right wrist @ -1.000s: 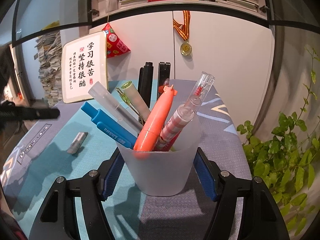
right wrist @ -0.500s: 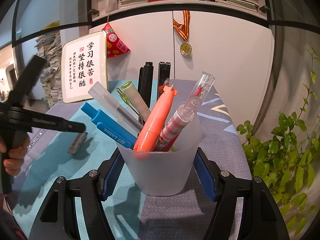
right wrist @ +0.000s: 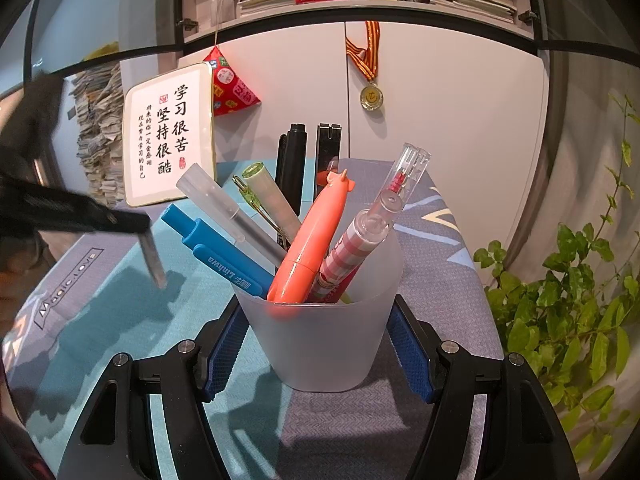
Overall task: Organize stationery
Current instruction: 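Lift the eraser with the left tool and lower it into the cup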
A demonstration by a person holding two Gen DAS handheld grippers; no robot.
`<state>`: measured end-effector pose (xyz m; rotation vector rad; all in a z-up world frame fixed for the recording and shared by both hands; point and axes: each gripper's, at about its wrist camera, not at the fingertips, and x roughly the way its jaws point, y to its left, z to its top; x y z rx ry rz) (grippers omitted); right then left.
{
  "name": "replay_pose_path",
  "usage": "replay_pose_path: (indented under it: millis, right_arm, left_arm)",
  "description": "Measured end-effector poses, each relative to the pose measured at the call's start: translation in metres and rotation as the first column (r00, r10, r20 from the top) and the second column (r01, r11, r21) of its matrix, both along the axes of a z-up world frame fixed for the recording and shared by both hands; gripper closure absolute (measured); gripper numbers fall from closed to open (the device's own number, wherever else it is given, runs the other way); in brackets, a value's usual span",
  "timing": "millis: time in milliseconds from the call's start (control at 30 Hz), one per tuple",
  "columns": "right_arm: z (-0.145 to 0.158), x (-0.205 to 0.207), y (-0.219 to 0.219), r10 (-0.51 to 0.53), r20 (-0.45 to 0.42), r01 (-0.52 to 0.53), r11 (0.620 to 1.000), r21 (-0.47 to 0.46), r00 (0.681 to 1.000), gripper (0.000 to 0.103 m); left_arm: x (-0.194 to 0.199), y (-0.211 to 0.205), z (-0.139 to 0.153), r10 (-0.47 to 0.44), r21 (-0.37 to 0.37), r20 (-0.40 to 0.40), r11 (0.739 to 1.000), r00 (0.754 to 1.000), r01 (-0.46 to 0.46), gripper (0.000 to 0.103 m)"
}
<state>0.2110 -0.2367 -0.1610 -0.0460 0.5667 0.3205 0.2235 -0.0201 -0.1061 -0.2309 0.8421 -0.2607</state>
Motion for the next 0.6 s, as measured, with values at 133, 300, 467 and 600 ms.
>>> replay_pose_path:
  millis: [133,300,467,600]
  right_arm:
    - [0.000,0.000,0.000,0.000,0.000,0.000,1.000,0.000,1.000,0.032]
    - [0.000,0.000,0.000,-0.001,0.000,0.001,1.000,-0.003,1.000,0.032]
    - [0.000,0.000,-0.001,-0.005,0.001,0.005,1.000,-0.004,1.000,0.032]
    - [0.001,0.000,0.000,-0.005,0.000,0.005,1.000,-0.003,1.000,0.032]
  left_arm:
    - [-0.020,-0.017,0.031,-0.057,-0.053,0.094,0.997,0.994,0.062,0.090]
    - [-0.040,-0.047,0.067,-0.154,-0.117,0.229,0.976,0.961,0.184,0.090]
    - [-0.038,-0.077,0.077,-0.216,-0.117,0.279,0.959,0.936,0.257,0.090]
    - [-0.025,-0.097,0.070,-0.252,-0.119,0.253,0.950,0.934,0.288,0.090]
